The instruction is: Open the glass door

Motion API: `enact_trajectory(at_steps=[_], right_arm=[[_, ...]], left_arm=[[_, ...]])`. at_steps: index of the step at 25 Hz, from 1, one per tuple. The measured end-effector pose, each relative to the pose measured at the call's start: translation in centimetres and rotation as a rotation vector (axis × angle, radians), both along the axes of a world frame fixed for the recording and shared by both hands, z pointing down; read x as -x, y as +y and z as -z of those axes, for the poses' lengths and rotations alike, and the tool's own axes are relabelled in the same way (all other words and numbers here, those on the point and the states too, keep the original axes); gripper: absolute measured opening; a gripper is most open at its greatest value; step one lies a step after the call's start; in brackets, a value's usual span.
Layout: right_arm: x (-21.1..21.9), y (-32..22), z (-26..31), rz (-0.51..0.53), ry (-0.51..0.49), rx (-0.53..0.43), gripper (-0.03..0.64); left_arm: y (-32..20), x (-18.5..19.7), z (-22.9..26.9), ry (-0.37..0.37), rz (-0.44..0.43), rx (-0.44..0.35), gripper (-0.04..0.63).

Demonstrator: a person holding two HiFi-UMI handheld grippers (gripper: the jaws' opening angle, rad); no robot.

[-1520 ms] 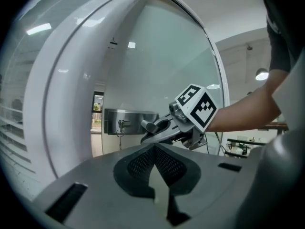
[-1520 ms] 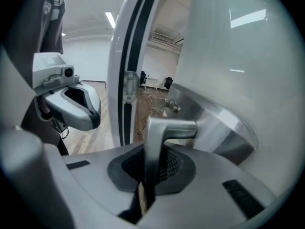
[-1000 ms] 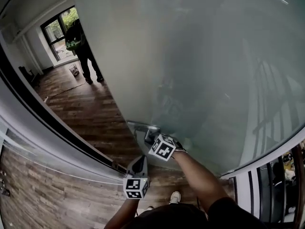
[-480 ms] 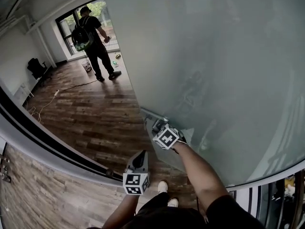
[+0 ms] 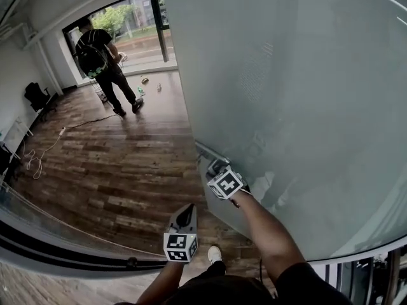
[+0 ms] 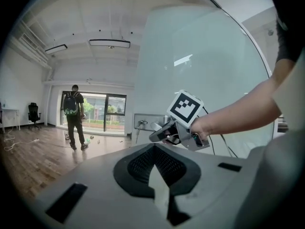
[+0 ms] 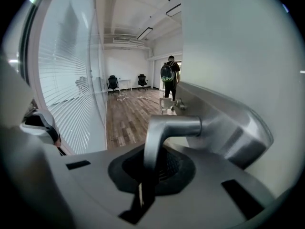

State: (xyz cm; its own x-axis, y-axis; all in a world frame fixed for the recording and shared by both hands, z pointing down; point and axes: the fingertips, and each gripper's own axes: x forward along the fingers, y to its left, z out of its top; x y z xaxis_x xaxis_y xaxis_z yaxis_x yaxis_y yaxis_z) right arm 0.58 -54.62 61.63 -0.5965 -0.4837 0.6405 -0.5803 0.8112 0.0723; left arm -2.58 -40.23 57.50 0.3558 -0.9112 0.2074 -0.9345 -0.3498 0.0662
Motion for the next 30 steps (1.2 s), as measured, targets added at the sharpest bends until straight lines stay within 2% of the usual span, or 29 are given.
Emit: enact_trajectory(at_steps=[5,15,25,30], right_arm=[[-3.9,-5.7,1.0,-0.076,-0.006,0.003,0.014],[-10.8,-15.2,1.6,-0.206,-0.014,0.012,0.014],[-19.6,-22.7,0.9,-0.339,0.04,0.05,0.014],[-23.9,-26.1,0.6,-0.372,0.048,0.068,0.014]], left_arm=[[-5.1,-1.4,1.5,0.017,-0.032,-0.004,0.002],[-13.1,-1.4,2.5,0.034,-0.07,-0.005,0.002],[-17.7,-1.7,2.9,0.016,-0.076,0.003,0.002],[-20.3,-3.3,2.5,0.003,-0.068,0.019,0.002]])
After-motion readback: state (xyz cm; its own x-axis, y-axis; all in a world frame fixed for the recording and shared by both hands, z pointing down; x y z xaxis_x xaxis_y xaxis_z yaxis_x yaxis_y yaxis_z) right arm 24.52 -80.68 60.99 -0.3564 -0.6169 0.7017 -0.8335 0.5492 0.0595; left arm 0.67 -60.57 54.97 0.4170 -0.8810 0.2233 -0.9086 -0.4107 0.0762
